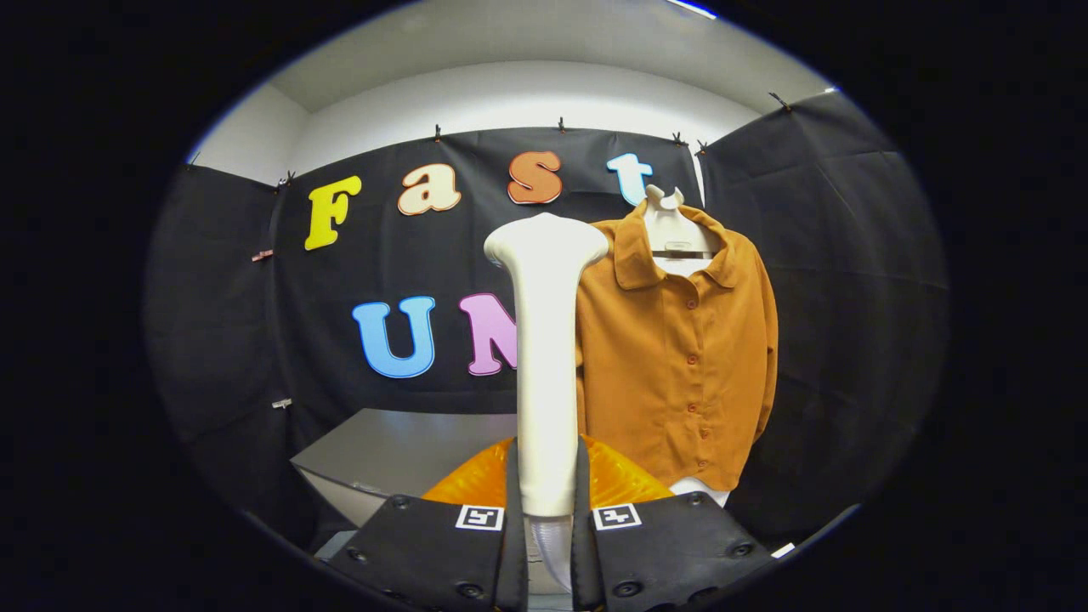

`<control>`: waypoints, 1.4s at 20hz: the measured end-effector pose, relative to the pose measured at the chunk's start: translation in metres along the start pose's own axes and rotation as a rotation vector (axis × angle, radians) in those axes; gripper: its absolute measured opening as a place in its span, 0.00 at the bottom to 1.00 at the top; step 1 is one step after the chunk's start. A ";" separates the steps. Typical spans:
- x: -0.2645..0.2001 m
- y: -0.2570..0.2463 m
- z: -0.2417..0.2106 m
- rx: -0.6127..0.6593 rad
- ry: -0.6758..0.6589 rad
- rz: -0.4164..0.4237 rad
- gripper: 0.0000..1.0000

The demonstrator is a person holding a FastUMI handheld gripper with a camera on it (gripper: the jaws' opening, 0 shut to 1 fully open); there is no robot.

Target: Iron the clothes twice with a garment steamer, once on the left side and once on the right side.

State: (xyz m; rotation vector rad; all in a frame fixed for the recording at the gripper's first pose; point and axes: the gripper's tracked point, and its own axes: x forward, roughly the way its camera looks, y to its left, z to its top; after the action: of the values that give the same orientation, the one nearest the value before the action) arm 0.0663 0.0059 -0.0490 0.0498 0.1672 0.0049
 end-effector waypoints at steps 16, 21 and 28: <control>-0.005 0.060 0.006 -0.025 -0.019 0.038 0.23; -0.003 0.060 0.010 -0.043 -0.024 0.047 0.23; -0.003 0.047 0.013 -0.036 -0.027 0.049 0.23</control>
State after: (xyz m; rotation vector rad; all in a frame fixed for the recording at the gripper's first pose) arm 0.0654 0.0522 -0.0335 0.0182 0.1393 0.0563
